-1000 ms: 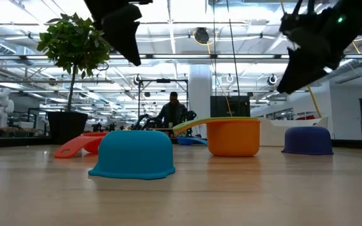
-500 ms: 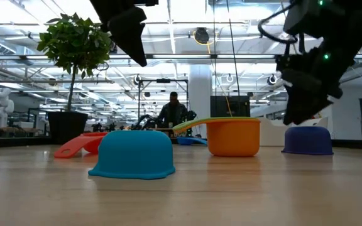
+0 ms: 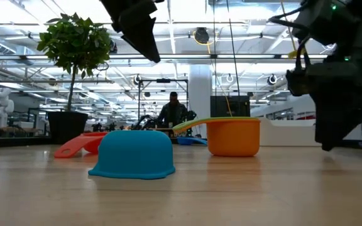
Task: Nest measuring cups in basket
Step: Stack the purple measuring cup on top of the green measuring cup
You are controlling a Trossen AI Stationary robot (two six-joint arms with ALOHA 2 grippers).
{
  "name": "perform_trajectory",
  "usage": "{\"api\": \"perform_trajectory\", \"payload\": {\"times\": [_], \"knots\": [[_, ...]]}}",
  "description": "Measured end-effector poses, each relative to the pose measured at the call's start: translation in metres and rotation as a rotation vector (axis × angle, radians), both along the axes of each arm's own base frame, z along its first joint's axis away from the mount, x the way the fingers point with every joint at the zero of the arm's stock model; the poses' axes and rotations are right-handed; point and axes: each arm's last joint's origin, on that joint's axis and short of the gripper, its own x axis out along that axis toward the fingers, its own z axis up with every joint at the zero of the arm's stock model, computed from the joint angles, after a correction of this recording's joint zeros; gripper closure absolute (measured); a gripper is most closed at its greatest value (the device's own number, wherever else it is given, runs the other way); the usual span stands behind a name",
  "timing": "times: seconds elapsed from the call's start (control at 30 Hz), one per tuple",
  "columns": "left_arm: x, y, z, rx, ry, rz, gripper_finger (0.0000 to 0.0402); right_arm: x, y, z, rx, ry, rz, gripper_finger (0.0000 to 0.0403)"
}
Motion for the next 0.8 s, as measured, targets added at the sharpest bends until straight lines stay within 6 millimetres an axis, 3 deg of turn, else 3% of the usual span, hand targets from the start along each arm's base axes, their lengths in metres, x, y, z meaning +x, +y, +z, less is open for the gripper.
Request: {"api": "perform_trajectory", "payload": {"times": [0.13, 0.27, 0.47, 0.8], "knots": [[0.001, 0.000, 0.000, 0.005, -0.001, -0.014, 0.0183, 0.000, 0.003, 0.005, 0.018, -0.036, 0.020, 0.0151], [0.001, 0.000, 0.000, 0.006, 0.000, -0.014, 0.0183, -0.003, -0.001, 0.017, -0.056, -0.026, -0.075, 0.0151], [0.001, 0.000, 0.000, 0.007, 0.001, -0.014, 0.0183, -0.026, -0.008, 0.028, -0.190, 0.248, -0.259, 0.0151], [0.001, 0.000, 0.000, 0.010, 0.004, -0.018, 0.0183, -0.035, -0.010, 0.028, -0.281, 0.344, -0.166, 0.0151]]}}
